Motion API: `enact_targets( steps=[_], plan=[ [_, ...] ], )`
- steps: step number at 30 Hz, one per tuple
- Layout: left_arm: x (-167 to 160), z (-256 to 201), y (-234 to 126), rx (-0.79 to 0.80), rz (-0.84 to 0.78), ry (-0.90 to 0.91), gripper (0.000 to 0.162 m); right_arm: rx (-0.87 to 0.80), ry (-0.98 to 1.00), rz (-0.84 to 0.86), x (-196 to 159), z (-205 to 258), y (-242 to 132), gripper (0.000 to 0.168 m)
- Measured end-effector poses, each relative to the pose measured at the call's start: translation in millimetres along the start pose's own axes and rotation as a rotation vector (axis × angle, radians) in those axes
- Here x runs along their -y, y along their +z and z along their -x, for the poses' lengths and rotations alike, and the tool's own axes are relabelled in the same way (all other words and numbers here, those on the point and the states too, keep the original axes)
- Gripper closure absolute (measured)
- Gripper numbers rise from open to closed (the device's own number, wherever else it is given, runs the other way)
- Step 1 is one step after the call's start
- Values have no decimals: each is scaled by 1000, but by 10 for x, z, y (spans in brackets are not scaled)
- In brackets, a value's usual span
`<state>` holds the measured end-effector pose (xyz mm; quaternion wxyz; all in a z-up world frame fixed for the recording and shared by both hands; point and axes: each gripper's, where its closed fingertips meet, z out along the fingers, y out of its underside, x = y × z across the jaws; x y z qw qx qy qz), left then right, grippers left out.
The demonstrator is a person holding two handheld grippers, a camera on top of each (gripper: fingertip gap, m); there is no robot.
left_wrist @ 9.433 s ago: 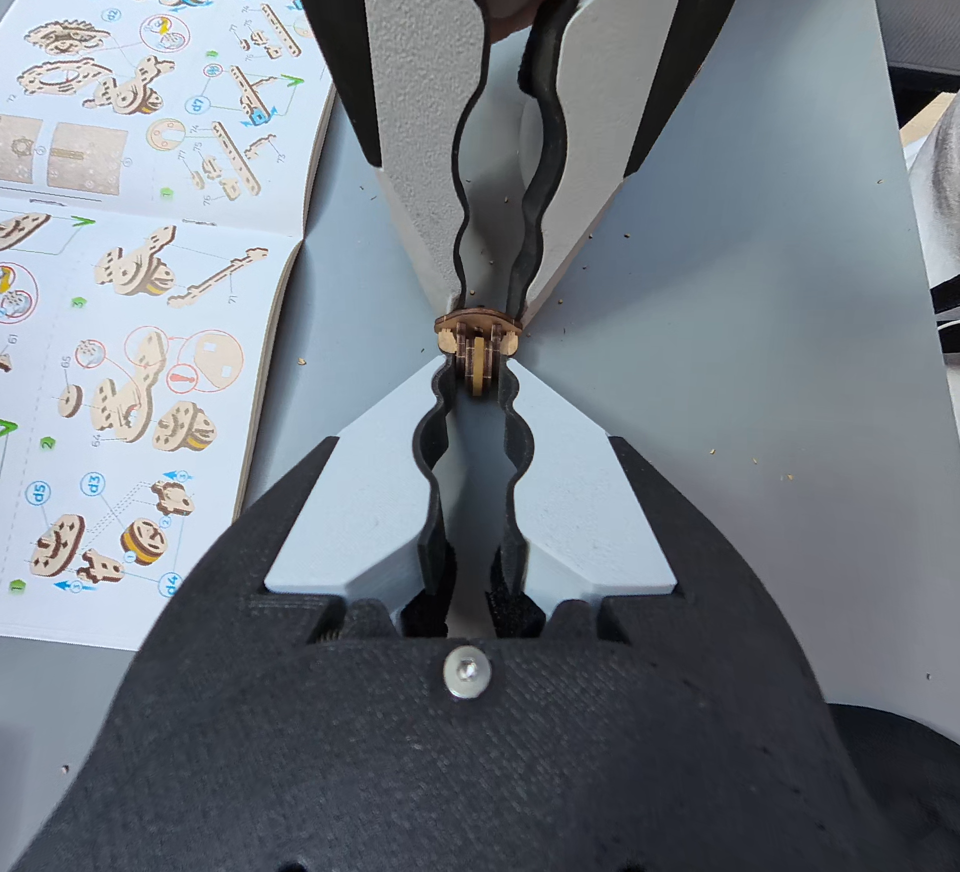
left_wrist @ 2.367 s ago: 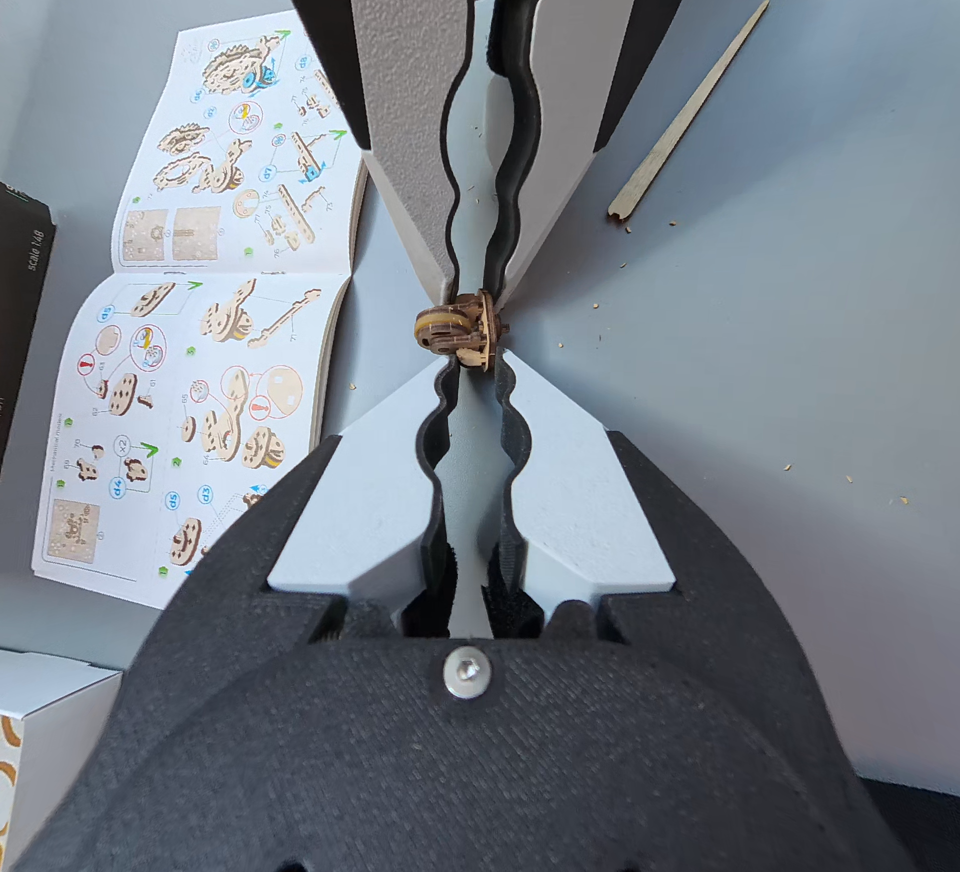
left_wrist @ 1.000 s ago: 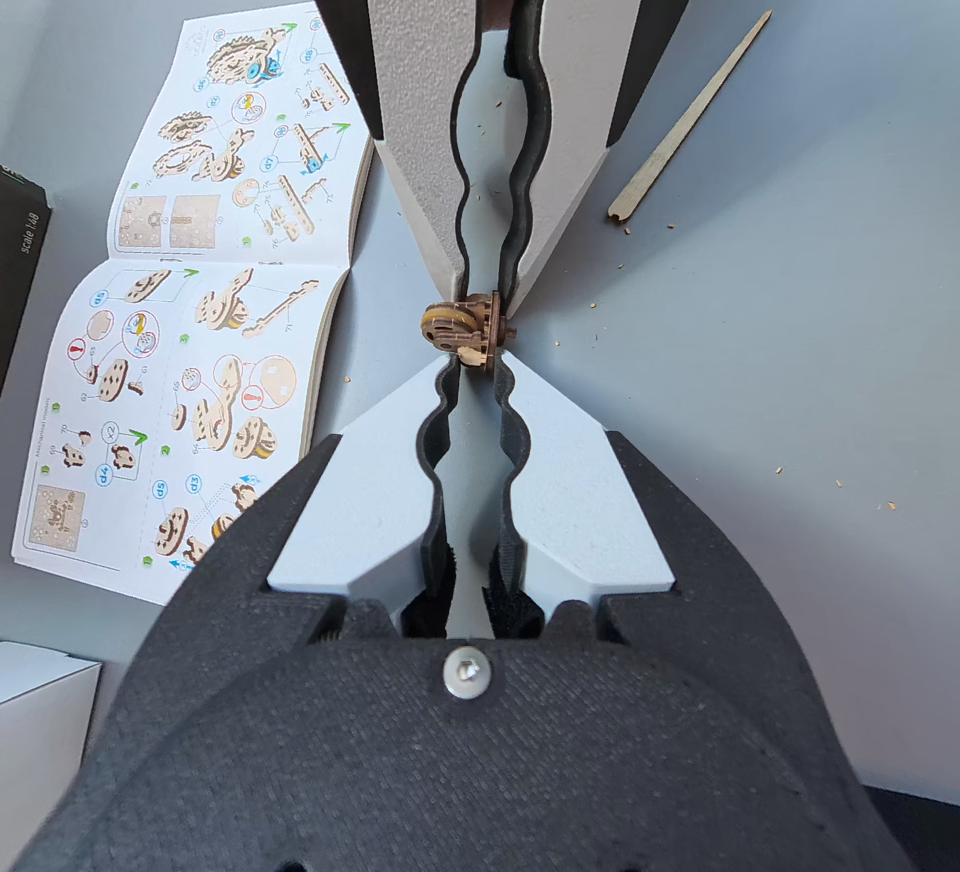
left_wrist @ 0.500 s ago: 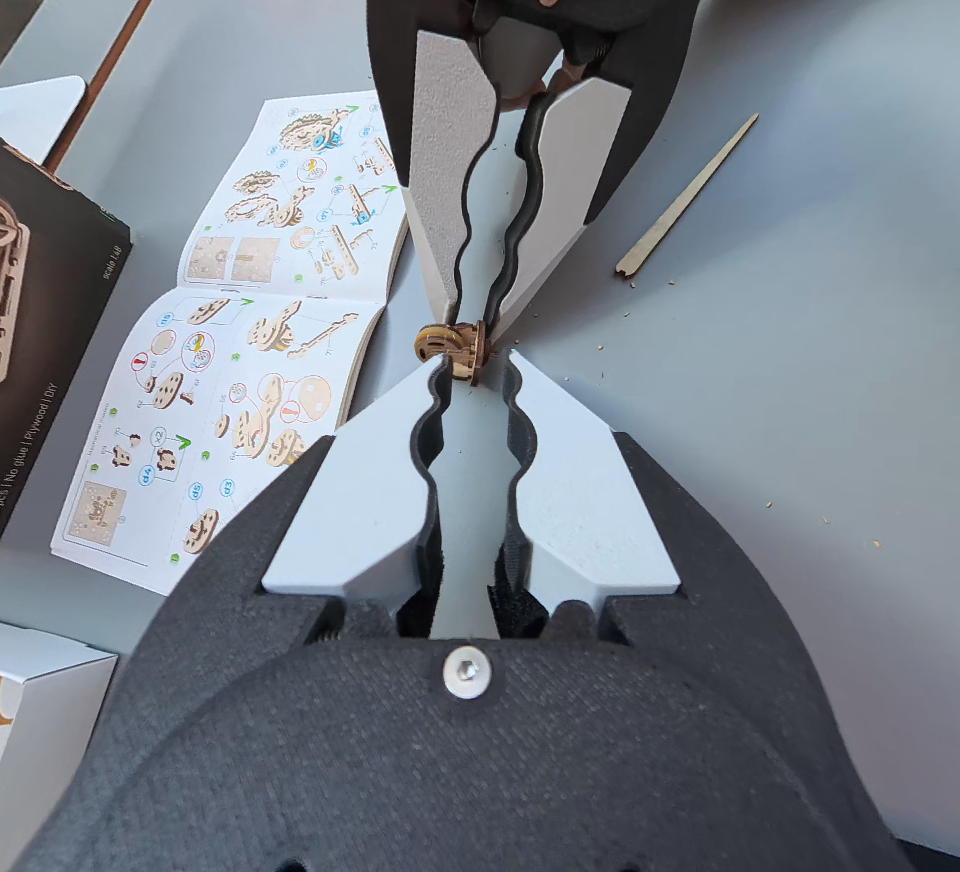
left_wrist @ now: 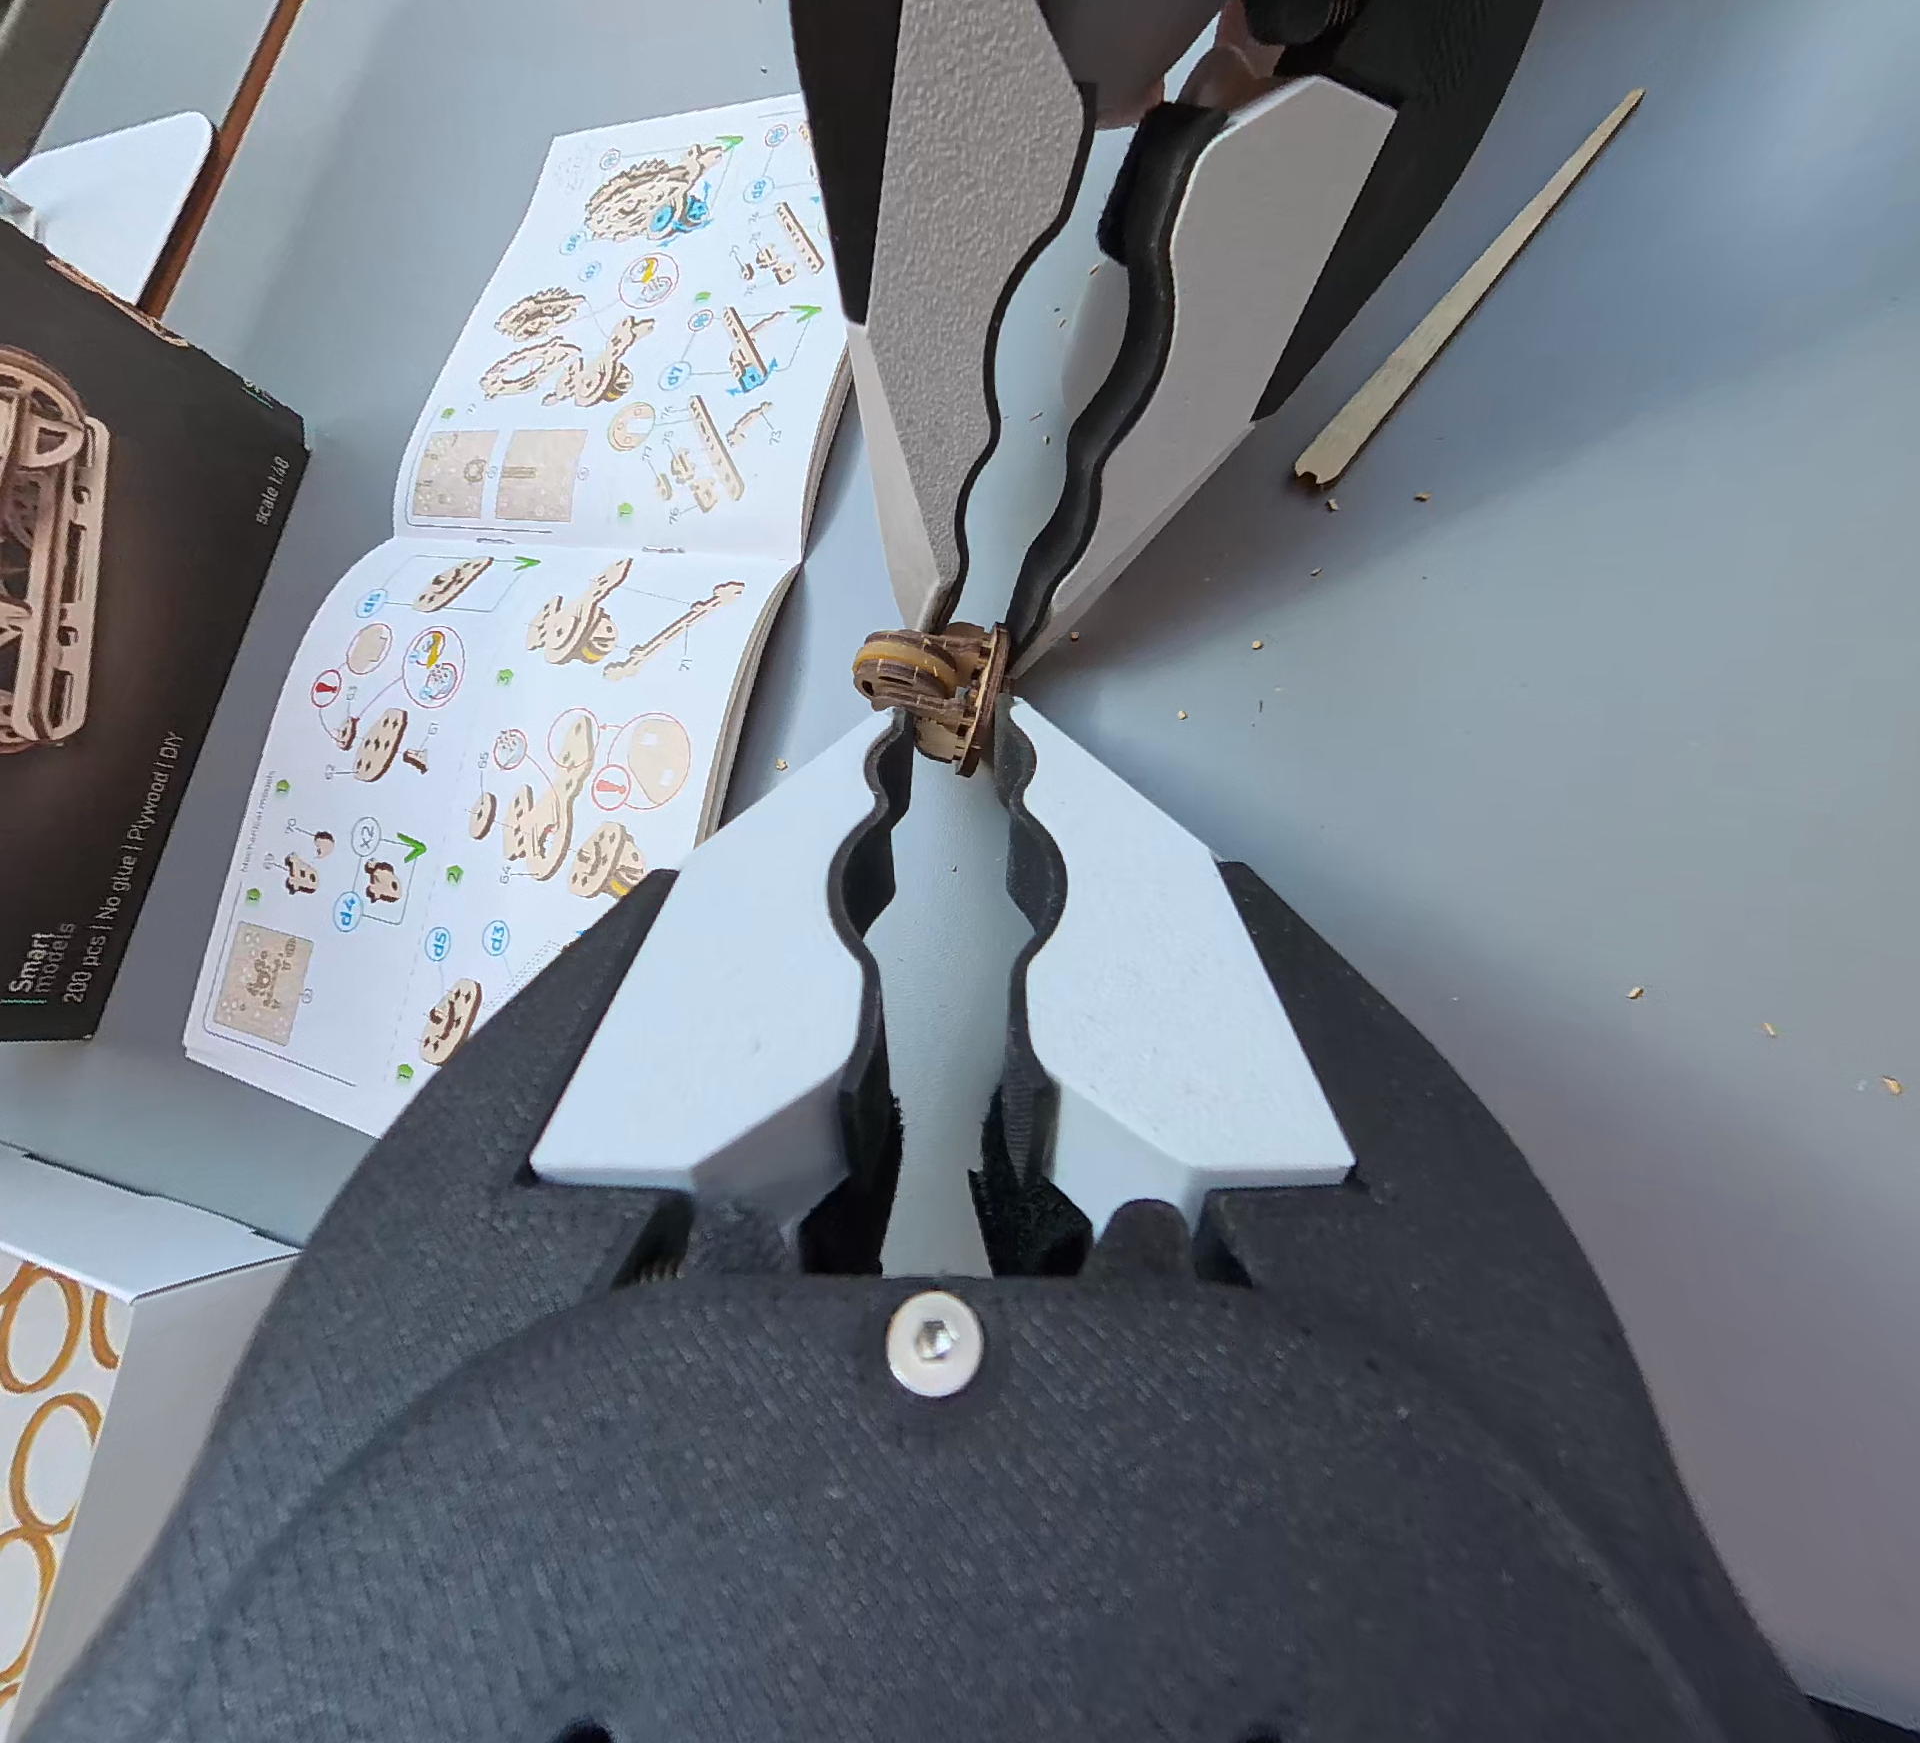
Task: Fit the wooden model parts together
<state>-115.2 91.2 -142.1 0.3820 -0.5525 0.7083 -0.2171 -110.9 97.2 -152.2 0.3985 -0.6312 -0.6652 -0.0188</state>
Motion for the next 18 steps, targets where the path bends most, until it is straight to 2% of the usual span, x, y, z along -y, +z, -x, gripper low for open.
enact_targets(
  steps=[2, 4, 8, 15, 18],
  plan=[
    [-2, 3, 0, -2, -4, -6, 147, 5, 11, -7, 4, -1, -2, 157],
    [-13, 66, 3, 38, 1, -4, 128, 6, 10, -6, 5, 0, -3, 157],
    [25, 13, 5, 12, -35, 44, 139, -6, -20, -1, 9, 6, -5, 157],
    [21, 18, 8, 10, -46, 75, 140, -19, -45, -8, 11, -6, -10, 157],
    [10, 30, 6, 24, -42, 88, 140, -13, 3, -33, 26, -44, -45, 150]
  ],
)
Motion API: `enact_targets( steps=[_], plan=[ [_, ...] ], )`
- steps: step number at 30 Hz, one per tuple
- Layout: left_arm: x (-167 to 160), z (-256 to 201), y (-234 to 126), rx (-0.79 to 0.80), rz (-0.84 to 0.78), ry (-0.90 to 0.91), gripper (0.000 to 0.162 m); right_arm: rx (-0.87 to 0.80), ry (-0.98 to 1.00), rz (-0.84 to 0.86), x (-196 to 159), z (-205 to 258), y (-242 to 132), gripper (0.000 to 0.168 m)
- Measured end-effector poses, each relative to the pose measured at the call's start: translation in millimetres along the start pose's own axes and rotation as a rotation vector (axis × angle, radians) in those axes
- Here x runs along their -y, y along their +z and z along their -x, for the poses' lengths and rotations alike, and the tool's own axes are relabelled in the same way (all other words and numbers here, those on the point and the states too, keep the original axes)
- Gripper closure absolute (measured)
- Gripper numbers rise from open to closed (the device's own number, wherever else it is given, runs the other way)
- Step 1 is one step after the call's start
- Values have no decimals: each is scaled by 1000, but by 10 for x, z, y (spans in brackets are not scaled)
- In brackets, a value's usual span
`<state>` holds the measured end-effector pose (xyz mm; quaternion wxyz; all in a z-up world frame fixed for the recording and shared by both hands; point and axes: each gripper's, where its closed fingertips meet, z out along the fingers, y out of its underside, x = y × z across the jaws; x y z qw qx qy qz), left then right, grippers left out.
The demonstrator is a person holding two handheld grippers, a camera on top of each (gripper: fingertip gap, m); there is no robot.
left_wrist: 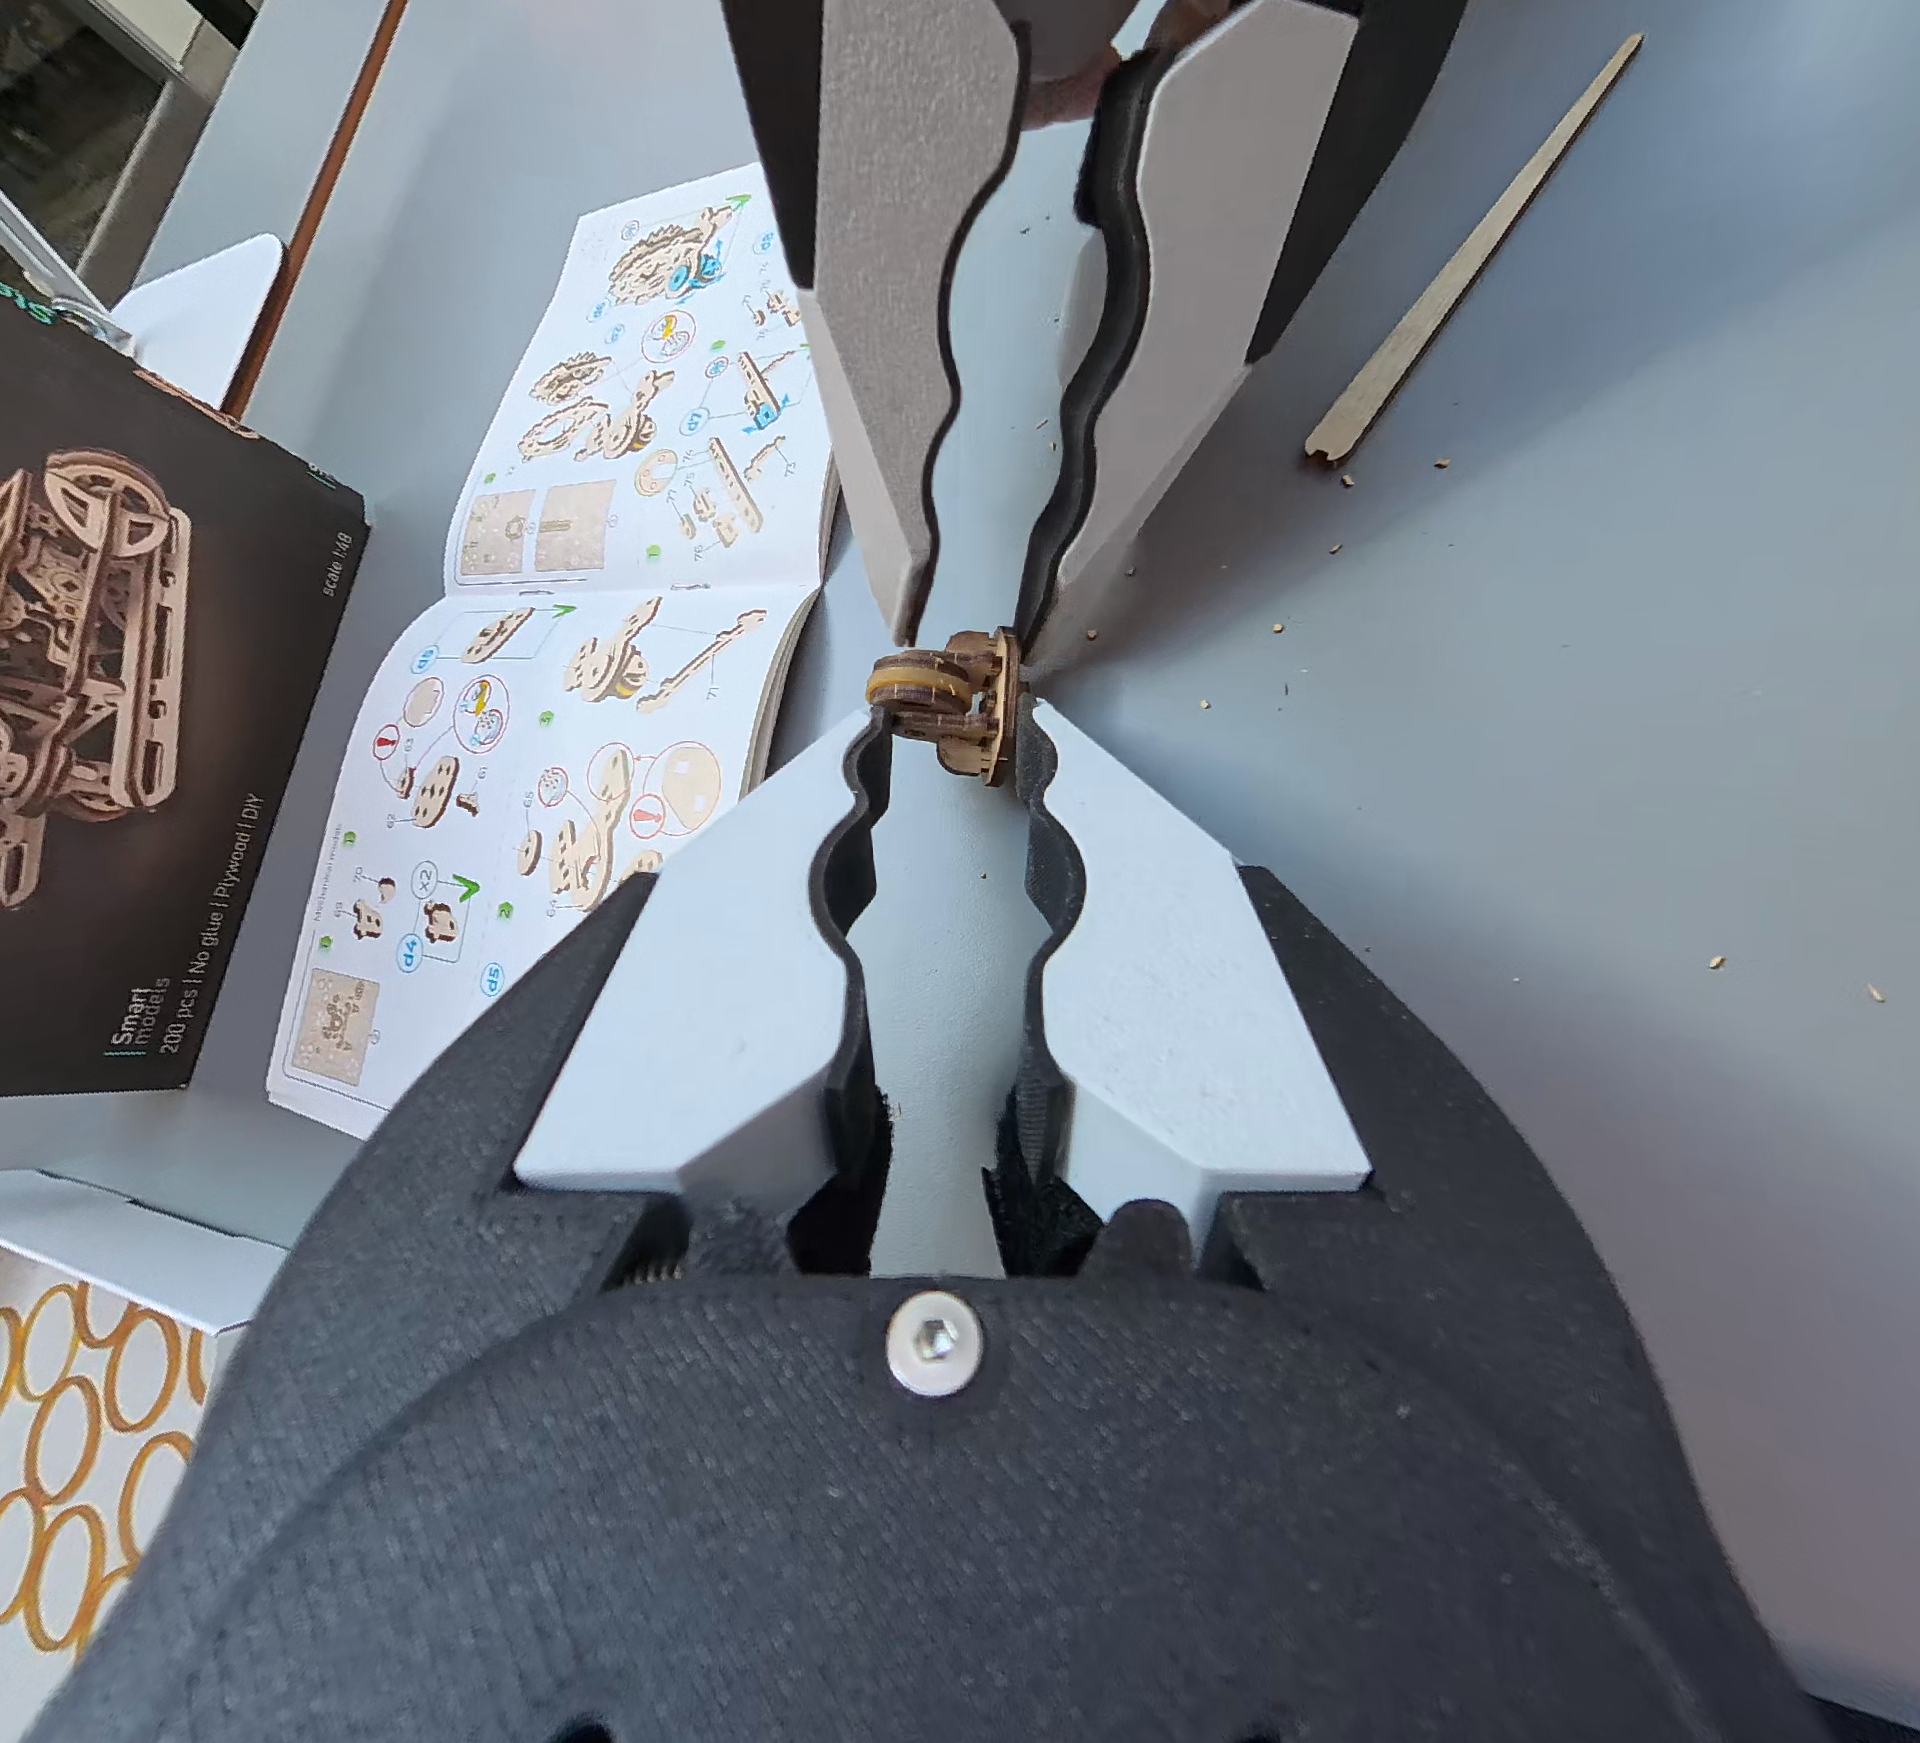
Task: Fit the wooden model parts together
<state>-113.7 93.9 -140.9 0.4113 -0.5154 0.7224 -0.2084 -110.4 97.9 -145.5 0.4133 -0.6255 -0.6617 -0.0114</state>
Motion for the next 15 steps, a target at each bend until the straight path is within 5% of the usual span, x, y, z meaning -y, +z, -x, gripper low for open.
enact_targets(
  steps=[15],
  plan=[
    [-11, 20, 2, 1, -1, -16, 140, 48, 84, -119, 91, -44, -1, 148]
  ],
)
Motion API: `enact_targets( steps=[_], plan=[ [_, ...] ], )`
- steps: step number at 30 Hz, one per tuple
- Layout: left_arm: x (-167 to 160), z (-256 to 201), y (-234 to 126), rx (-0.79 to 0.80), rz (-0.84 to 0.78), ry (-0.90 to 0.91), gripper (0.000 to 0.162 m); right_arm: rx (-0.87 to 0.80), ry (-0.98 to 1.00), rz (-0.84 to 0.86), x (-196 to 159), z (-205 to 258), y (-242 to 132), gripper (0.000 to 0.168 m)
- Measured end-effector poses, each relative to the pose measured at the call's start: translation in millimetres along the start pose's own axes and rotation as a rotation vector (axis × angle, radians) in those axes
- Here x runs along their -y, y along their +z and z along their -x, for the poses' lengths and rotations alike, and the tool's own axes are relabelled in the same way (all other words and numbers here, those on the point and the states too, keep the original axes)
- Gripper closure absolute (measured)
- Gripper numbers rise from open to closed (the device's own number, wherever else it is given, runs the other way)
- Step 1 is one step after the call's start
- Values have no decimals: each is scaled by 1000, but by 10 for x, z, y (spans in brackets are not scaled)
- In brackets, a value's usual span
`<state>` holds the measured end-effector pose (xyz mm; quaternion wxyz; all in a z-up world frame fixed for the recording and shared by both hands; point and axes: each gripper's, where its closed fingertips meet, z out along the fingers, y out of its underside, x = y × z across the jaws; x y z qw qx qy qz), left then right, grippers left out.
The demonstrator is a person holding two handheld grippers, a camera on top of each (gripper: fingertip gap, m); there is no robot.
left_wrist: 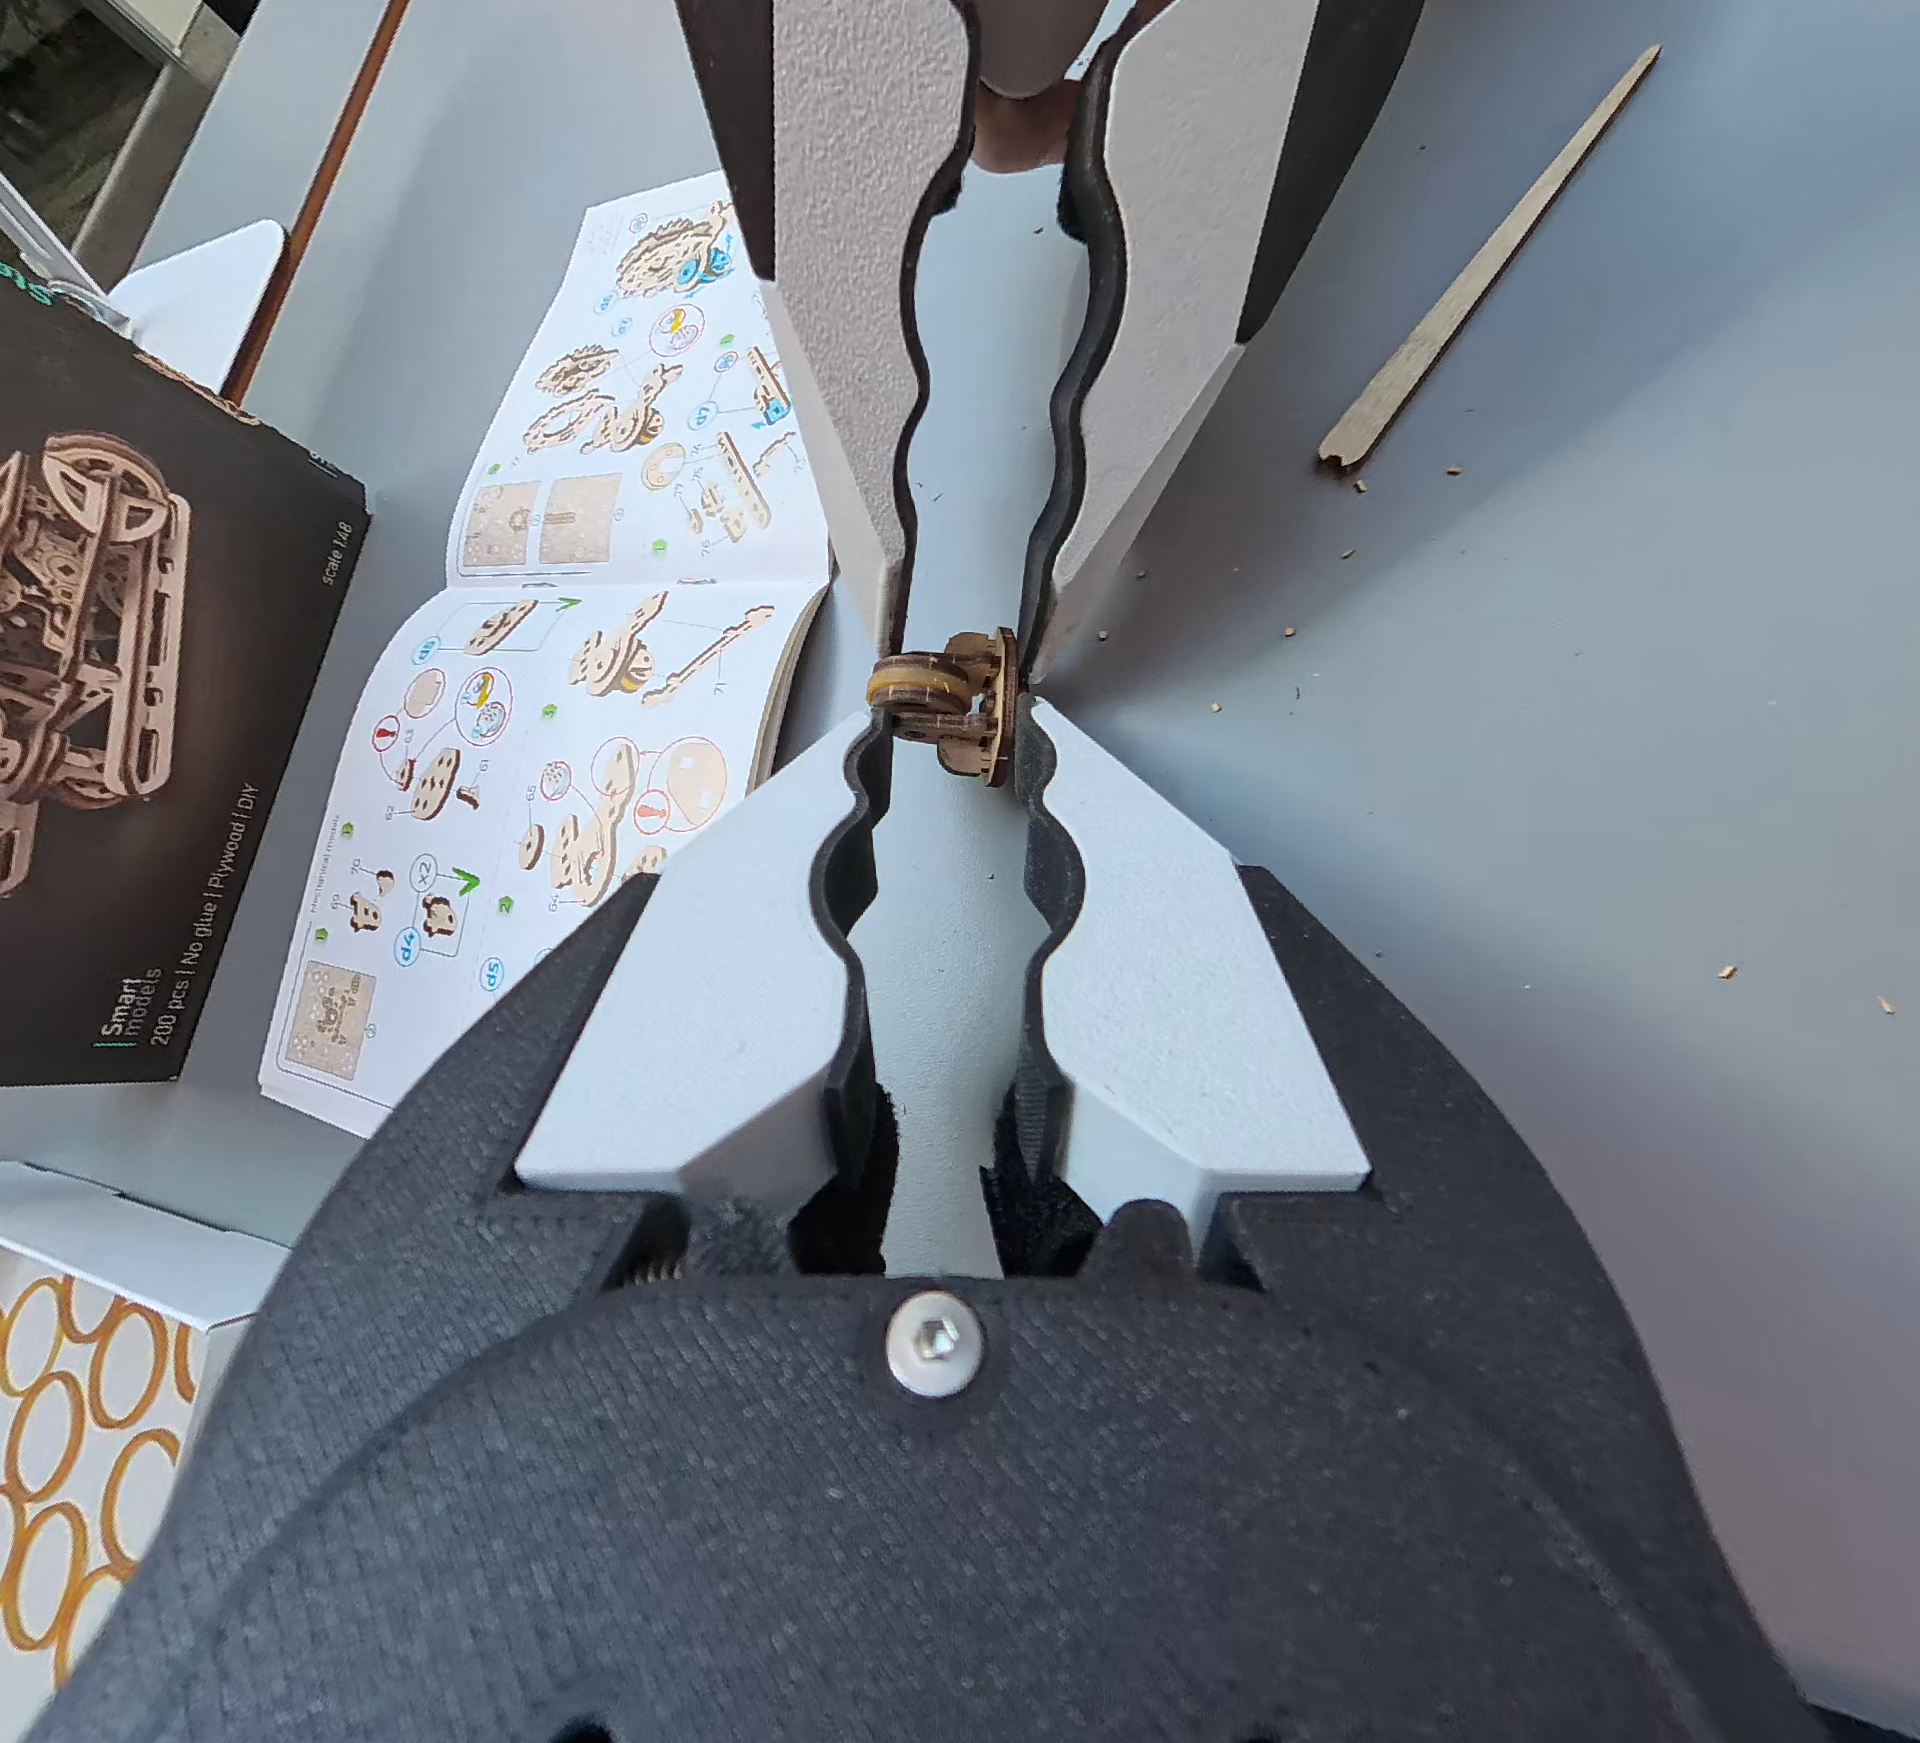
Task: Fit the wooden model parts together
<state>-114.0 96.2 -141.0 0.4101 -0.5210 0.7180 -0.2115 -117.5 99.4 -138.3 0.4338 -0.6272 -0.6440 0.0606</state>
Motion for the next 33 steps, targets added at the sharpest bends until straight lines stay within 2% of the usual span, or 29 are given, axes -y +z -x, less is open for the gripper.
enact_targets(
  steps=[21, 22, 23, 24, 27, 29, 31, 33],
  plan=[
    [-2, 4, -5, 24, 7, 11, 142, 4, 33, -13, 4, -18, -6, 150],
    [-4, 21, -4, 37, 9, 12, 144, 0, 27, -7, -1, -23, -9, 157],
    [0, -30, 4, 9, 7, 27, 159, 0, 26, -54, 73, -8, -17, 168],
    [9, -61, 6, 3, 7, 52, 162, 4, 21, -44, 72, -1, -14, 168],
    [-1, -13, 23, 62, 28, 111, 161, -34, -46, 10, 33, -41, 0, 166],
    [33, 15, -1, 67, -1, 86, 158, -23, -8, 18, 33, -61, -33, 166],
    [63, 102, -73, 95, -40, 41, 146, -35, 25, -19, 48, -117, -102, 157],
    [63, 86, -94, 60, -62, -8, 141, -20, 76, -42, 14, -143, -152, 156]
  ],
)
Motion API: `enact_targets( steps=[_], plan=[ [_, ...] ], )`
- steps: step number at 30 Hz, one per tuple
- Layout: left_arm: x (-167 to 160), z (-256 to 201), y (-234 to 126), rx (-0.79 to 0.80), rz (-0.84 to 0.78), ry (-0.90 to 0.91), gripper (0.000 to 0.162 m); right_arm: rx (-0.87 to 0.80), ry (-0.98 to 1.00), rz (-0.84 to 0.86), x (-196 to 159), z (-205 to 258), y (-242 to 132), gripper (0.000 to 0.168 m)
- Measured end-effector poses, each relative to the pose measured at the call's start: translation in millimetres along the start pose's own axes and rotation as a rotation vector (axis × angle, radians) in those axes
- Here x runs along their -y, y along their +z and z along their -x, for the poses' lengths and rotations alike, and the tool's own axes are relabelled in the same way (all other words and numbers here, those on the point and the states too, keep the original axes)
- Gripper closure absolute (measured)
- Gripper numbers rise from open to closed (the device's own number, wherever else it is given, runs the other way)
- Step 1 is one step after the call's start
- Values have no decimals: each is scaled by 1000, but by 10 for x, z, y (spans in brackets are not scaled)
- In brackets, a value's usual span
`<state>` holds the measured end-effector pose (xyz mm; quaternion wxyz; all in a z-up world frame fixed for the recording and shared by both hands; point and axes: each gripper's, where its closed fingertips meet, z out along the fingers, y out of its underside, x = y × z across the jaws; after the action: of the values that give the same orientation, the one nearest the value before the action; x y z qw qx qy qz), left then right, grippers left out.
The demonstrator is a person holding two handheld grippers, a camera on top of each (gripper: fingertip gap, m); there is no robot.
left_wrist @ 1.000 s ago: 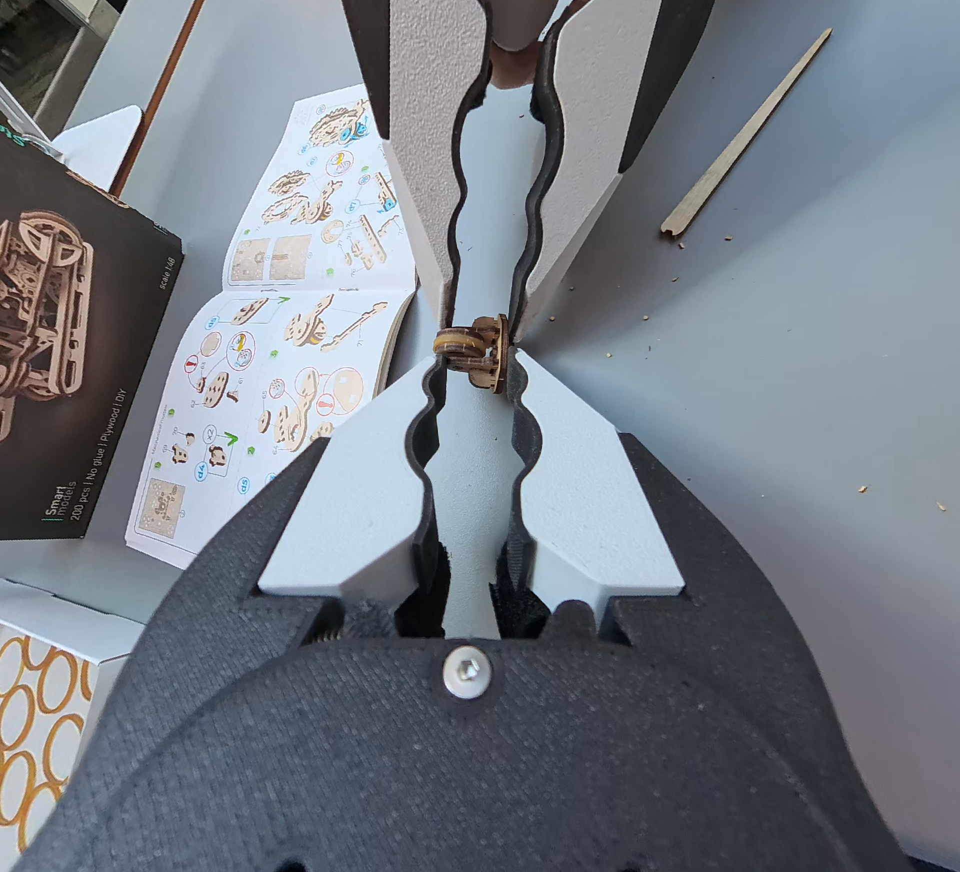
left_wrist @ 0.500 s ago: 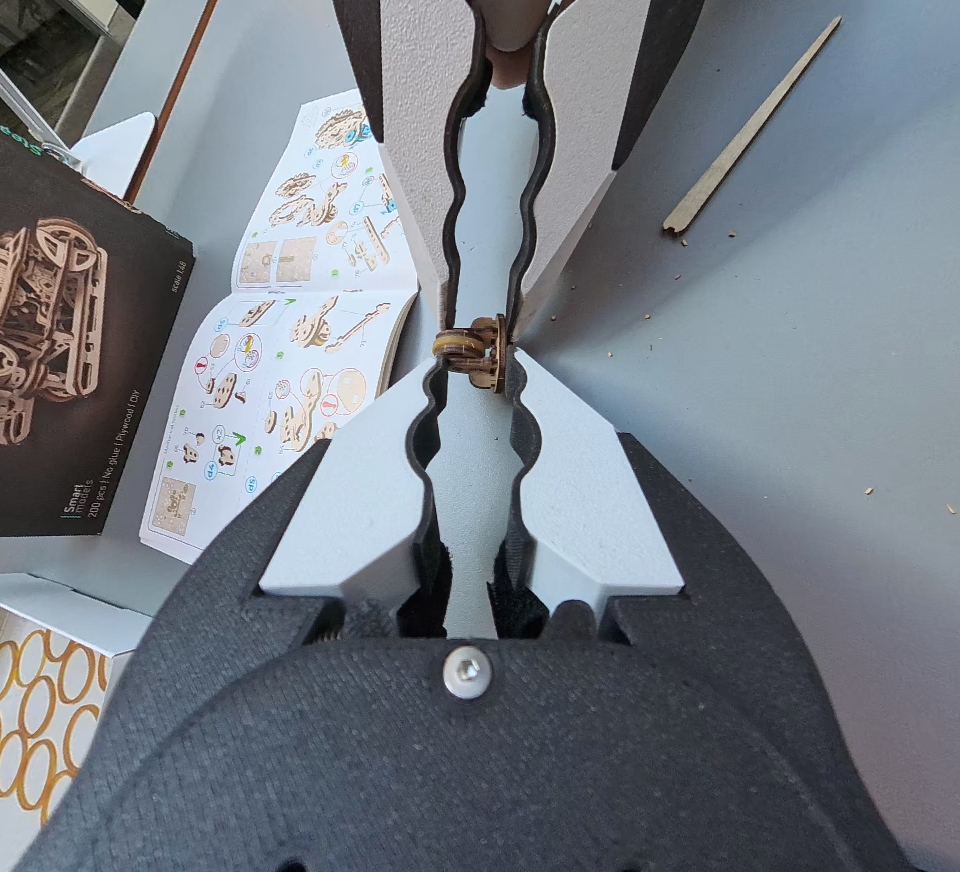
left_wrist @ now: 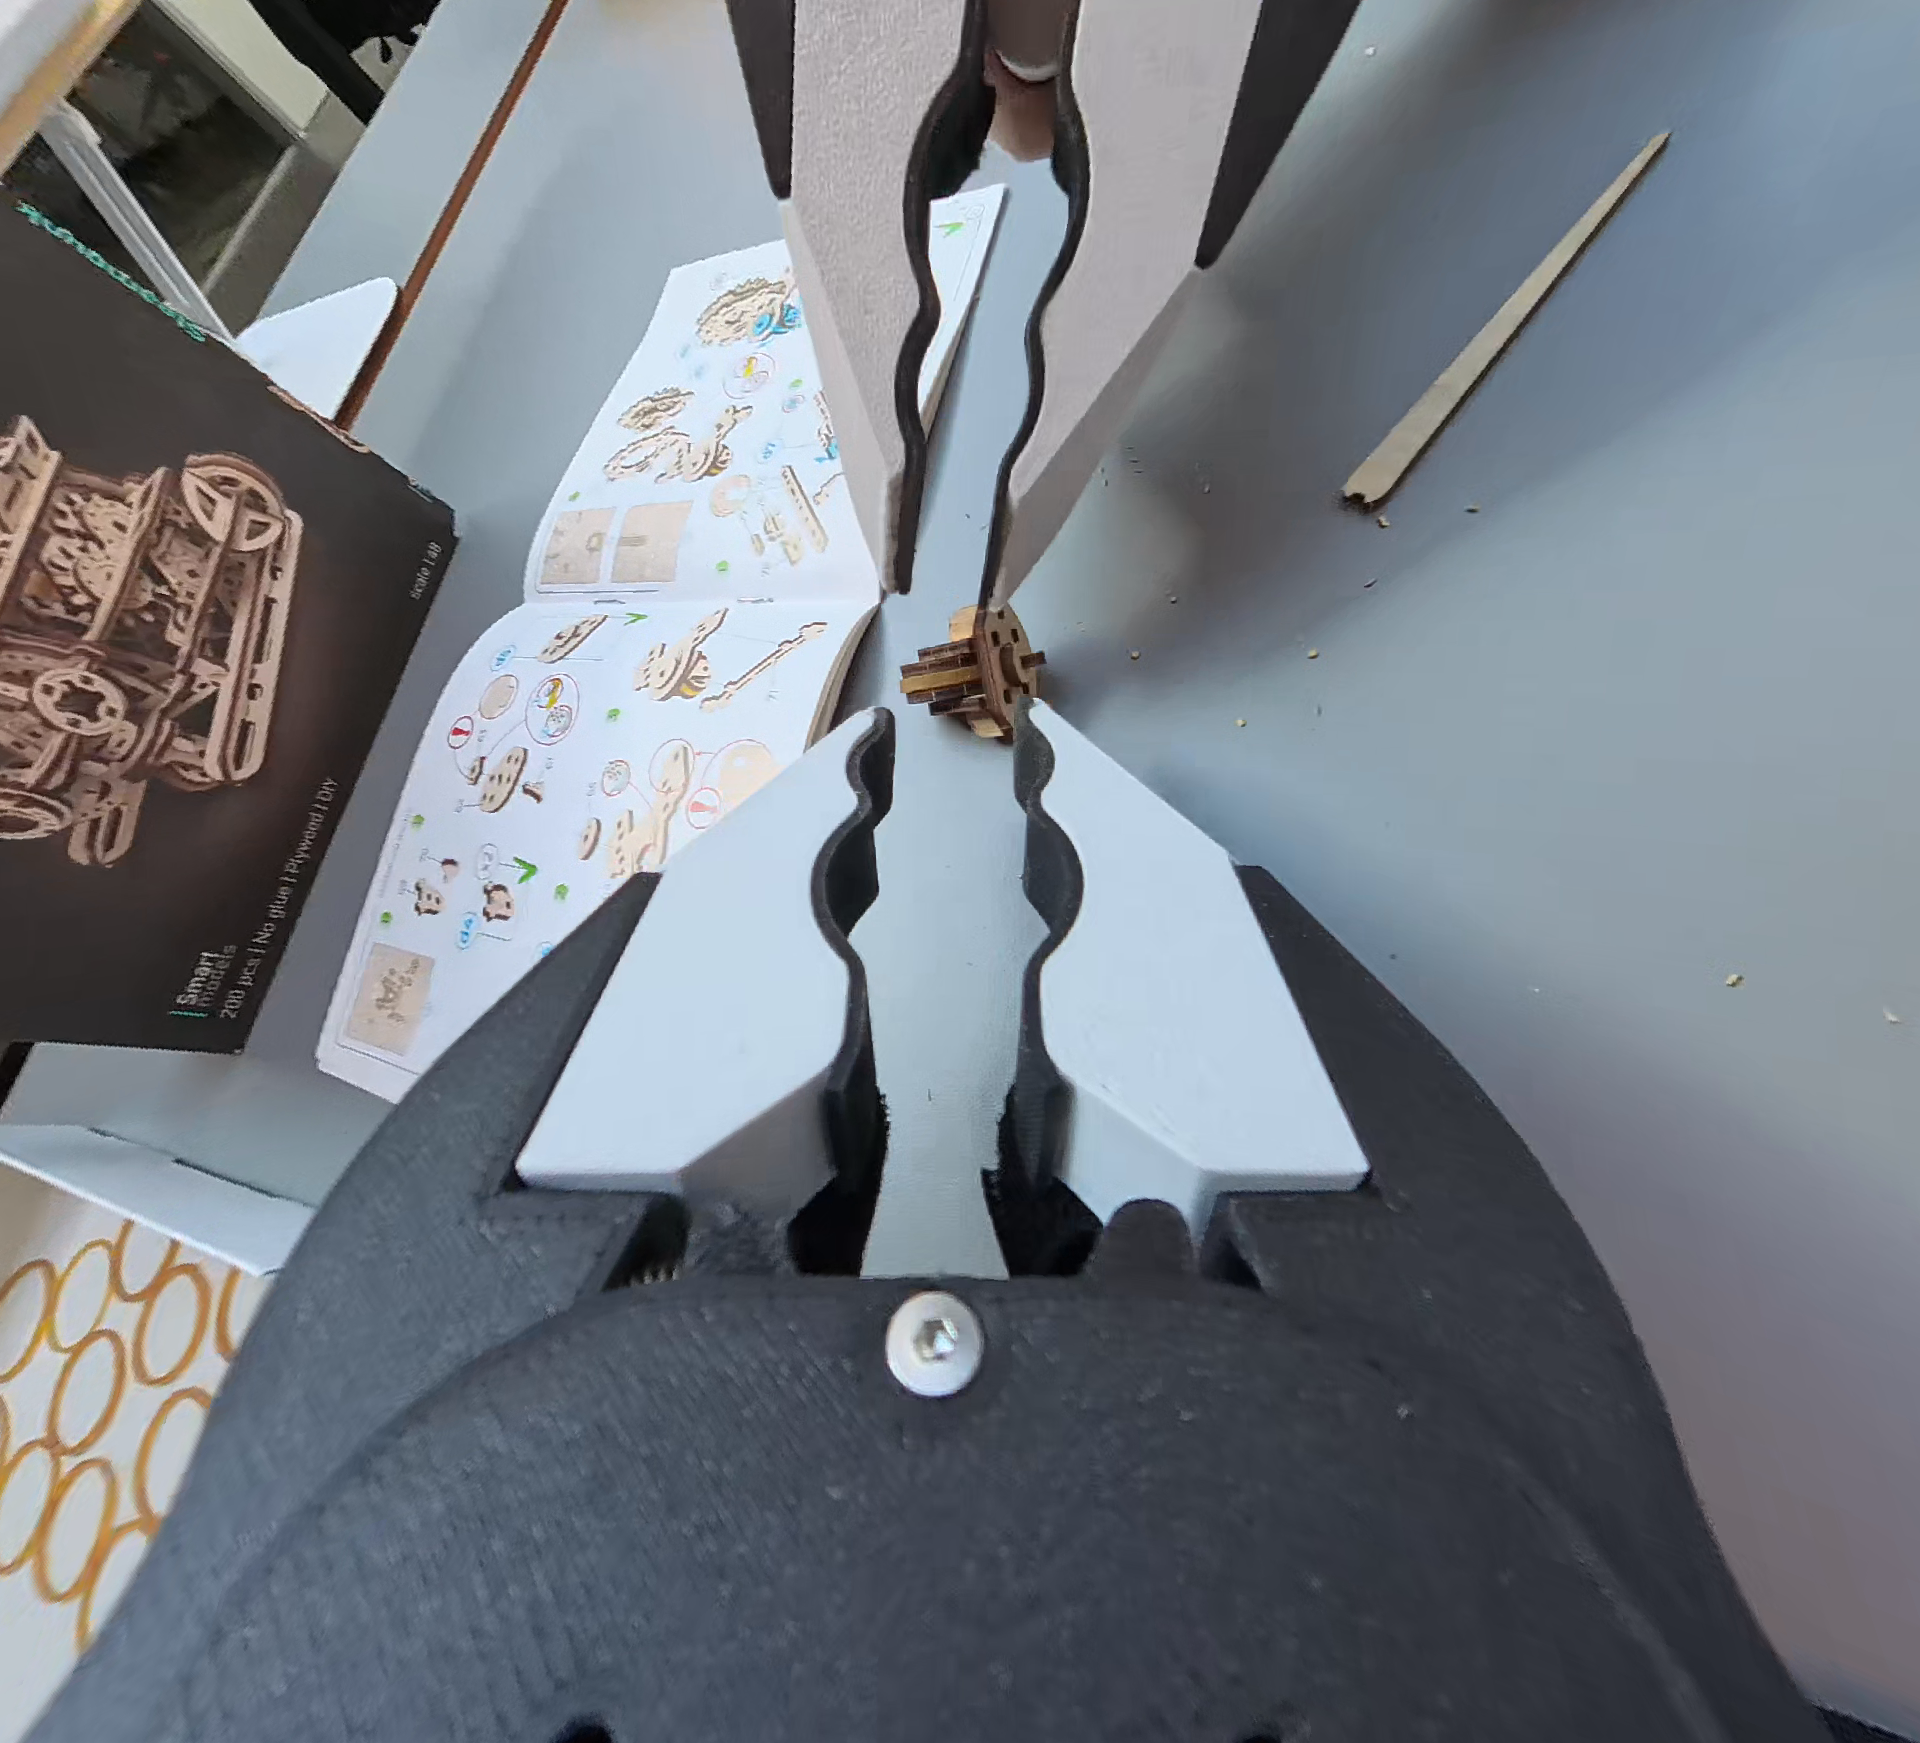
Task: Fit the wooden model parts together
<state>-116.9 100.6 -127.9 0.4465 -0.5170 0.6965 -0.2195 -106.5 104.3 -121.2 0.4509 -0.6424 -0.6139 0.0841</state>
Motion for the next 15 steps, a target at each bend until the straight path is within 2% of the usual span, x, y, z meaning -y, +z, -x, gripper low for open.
enact_targets(
  steps=[3, 6, 13, 15],
  plan=[
    [-7, -38, 9, -45, -6, -31, 139, 73, 69, -39, -38, 43, -19, 155],
    [-94, -102, 49, -117, 37, -84, 137, 124, 114, -34, -127, 50, 3, 143],
    [-120, -52, 77, -179, 28, -195, 137, 252, 305, -42, -177, 104, 79, 146],
    [-131, -40, 89, -195, 27, -220, 137, 256, 316, -46, -179, 91, 80, 155]
  ],
)
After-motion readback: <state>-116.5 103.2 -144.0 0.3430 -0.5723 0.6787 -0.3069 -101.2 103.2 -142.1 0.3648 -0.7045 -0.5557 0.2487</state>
